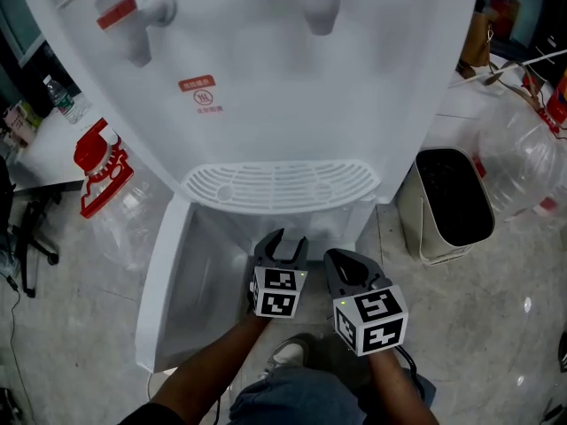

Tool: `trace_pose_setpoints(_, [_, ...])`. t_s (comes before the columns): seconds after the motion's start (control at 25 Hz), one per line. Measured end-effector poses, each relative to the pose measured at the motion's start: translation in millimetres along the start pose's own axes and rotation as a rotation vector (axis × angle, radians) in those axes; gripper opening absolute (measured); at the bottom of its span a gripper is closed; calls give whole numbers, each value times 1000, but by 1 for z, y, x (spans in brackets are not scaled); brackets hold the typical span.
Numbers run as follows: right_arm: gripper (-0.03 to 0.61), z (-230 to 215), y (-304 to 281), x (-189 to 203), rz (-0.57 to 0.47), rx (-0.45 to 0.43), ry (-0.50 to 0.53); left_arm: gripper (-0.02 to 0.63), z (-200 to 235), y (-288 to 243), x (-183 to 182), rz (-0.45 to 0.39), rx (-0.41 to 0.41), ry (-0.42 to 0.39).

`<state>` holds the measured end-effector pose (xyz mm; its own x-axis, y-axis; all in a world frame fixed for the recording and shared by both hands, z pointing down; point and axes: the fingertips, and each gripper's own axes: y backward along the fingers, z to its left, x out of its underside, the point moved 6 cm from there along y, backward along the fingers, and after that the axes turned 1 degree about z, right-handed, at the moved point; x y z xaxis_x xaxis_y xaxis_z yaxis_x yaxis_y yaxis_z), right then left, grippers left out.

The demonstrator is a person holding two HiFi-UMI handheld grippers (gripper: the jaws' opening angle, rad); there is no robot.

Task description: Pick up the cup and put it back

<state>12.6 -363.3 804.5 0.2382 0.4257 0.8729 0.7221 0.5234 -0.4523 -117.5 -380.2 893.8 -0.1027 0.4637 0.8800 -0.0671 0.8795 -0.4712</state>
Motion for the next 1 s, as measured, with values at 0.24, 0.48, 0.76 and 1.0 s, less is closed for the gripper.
trace_pose_setpoints(0.24, [23,11,13,-16,11,-5,-59,142,-10,49,-38,-51,39,-20])
trace_pose_setpoints(0.48, [23,18,37,-38,32,-3,-109,93,-25,88,-71,-43,81,-8])
trace_pose_setpoints(0.76, [23,38,84,-66,74,-4,-166,46,-39,144,-114,-9,116,-3])
trace_pose_setpoints(1.0, [23,67,140,-108,108,-7,-173,21,-51,204,-168,7,116,3])
